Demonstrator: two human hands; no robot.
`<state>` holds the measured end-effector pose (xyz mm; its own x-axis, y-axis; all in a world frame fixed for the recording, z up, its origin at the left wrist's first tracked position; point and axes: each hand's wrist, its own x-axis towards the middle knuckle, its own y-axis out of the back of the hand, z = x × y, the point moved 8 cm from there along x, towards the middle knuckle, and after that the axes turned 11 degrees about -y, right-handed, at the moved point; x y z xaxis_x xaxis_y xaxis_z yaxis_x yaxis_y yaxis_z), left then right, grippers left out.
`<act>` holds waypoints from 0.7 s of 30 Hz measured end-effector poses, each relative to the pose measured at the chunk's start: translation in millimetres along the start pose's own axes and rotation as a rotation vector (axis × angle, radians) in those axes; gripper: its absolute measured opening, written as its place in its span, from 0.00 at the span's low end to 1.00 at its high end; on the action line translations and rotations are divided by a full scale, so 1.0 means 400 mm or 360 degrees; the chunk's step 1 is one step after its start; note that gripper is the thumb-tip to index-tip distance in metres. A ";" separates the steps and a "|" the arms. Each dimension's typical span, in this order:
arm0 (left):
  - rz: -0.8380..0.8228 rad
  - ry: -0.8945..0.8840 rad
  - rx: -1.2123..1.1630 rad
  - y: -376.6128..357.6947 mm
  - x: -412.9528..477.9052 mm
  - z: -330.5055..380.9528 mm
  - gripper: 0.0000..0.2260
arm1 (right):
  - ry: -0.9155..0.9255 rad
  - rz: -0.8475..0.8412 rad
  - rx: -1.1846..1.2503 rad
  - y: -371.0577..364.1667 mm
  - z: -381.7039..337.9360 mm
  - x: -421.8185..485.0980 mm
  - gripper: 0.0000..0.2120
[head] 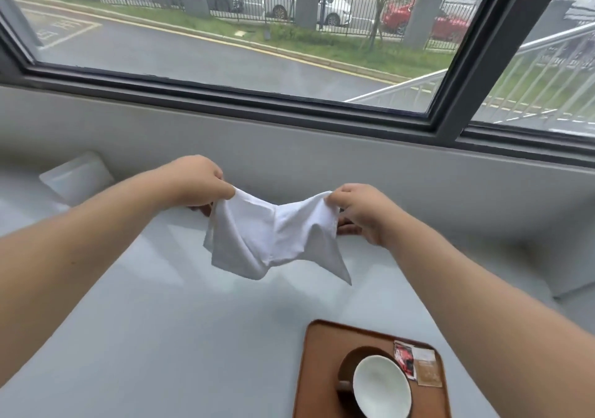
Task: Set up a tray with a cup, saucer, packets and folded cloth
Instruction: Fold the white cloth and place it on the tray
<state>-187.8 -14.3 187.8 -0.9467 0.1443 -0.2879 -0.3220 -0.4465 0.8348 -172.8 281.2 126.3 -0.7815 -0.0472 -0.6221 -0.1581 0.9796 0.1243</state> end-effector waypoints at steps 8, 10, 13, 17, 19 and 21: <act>-0.0124 0.0397 0.0010 0.082 -0.079 -0.309 0.05 | -0.0251 -0.0286 0.0237 -0.256 0.074 0.090 0.08; -0.0088 0.0467 -0.0054 0.070 -0.087 -0.376 0.04 | -0.0358 -0.0246 0.0287 -0.276 0.124 0.125 0.09; 0.0015 0.0511 -0.0178 0.007 -0.075 -0.448 0.03 | -0.0496 -0.0108 0.0238 -0.287 0.219 0.178 0.08; 0.0154 0.0512 -0.0374 -0.116 -0.033 -0.495 0.08 | -0.0529 0.0245 0.0032 -0.260 0.331 0.246 0.11; 0.0196 0.0499 -0.0474 -0.155 -0.005 -0.499 0.09 | -0.0409 0.0510 -0.0340 -0.230 0.339 0.258 0.20; 0.0243 0.0486 -0.0526 -0.171 0.024 -0.497 0.11 | -0.0143 0.0687 -0.0648 -0.228 0.311 0.263 0.23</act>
<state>-173.4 -157.9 34.6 -0.9214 -0.1887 -0.3398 -0.1129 -0.7065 0.6986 -165.6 211.1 -46.7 -0.7752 0.3723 -0.5103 -0.0702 0.7521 0.6553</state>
